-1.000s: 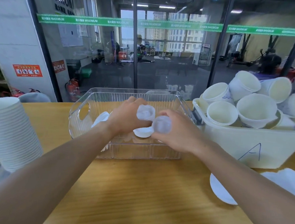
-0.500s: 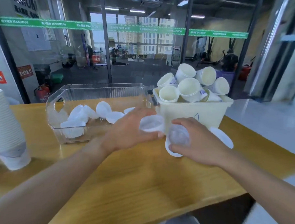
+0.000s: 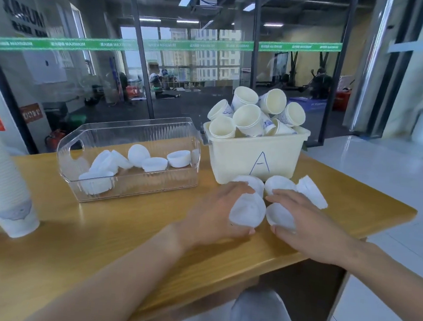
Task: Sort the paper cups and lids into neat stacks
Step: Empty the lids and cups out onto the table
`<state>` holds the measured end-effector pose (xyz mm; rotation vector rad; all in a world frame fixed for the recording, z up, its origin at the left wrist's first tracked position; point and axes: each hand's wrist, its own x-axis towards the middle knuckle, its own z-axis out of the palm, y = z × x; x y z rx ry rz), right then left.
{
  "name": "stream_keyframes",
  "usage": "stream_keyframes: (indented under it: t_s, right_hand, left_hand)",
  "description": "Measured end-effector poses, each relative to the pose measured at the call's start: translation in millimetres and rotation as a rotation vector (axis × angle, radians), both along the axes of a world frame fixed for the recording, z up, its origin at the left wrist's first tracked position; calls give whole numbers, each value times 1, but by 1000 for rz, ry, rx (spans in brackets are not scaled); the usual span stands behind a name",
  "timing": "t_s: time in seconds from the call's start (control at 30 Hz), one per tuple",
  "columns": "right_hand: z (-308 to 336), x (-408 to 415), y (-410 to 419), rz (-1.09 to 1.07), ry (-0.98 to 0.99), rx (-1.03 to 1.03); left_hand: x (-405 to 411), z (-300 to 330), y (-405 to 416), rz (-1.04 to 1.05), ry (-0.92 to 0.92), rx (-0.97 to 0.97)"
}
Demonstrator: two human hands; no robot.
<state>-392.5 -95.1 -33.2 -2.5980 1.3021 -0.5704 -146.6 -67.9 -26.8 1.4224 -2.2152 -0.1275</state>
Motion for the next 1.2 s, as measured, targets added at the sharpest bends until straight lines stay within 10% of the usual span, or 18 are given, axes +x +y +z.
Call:
stream_keyframes:
  t_s: [0.63, 0.97, 1.2]
  right_hand:
    - [59, 113, -47, 150, -416, -105]
    - [90, 275, -127, 111, 104, -39]
    - [75, 330, -176, 12, 388, 113]
  left_hand:
    - [116, 55, -37, 324, 203, -85]
    - [234, 77, -121, 488, -436, 237]
    - [245, 56, -161, 411, -499, 296]
